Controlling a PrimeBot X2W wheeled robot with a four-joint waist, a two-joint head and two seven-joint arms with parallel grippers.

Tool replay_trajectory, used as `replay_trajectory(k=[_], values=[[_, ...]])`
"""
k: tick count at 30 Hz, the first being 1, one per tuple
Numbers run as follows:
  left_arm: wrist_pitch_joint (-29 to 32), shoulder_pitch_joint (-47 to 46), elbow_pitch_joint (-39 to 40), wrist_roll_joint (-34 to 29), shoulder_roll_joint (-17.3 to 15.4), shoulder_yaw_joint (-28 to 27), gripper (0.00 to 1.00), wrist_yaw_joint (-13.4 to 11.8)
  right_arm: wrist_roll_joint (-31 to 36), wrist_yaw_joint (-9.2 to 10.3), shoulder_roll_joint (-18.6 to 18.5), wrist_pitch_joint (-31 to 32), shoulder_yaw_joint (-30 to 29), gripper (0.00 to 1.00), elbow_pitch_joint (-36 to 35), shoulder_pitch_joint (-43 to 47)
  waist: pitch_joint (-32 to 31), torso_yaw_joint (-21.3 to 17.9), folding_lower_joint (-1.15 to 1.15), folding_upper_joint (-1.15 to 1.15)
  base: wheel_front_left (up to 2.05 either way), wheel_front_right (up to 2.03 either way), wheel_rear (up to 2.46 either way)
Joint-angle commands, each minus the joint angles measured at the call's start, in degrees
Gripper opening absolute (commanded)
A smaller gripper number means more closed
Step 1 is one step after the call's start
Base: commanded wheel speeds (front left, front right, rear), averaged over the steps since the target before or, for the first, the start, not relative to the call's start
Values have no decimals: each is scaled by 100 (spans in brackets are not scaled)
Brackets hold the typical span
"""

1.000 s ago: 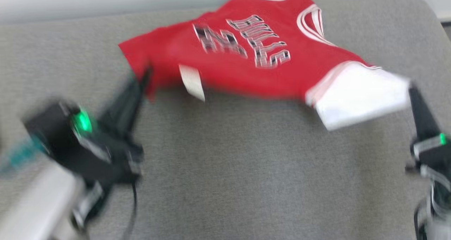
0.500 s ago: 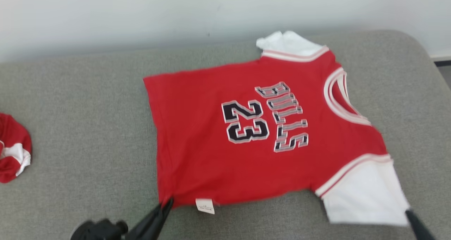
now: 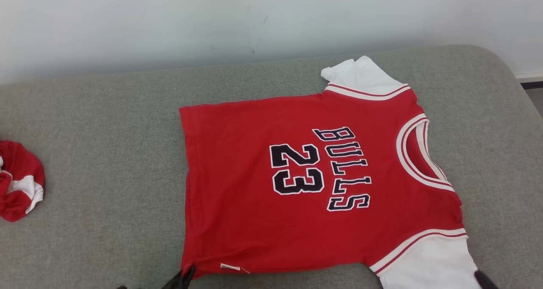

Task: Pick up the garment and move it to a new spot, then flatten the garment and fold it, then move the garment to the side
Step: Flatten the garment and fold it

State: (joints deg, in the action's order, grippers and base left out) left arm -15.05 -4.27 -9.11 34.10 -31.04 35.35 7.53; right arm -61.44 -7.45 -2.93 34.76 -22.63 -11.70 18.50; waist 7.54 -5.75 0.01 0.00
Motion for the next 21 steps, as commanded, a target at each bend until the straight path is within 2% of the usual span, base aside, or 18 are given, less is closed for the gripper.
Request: replay_trajectory(k=[1,8,15,21], values=[[-21,-55,-11,-45,26,-23,0,-11,11,-9,7,-23,-9,0,-16,-92,1,22,-1,0,0,0,0],[-21,-325,-44,-164,188,-88,0,-11,270,-9,8,-87,-114,0,186,-1304,-20,134,-1,0,0,0,0],[-21,-1012,-258,-43,164,36,0,-12,1241,-10,7,87,-422,0,1443,-3437,196,262,-1,0,0,0,0],[-21,-1671,-695,80,188,451,0,-12,2235,-9,-64,-52,-348,0,2666,-4640,487,374,-1,0,0,0,0]])
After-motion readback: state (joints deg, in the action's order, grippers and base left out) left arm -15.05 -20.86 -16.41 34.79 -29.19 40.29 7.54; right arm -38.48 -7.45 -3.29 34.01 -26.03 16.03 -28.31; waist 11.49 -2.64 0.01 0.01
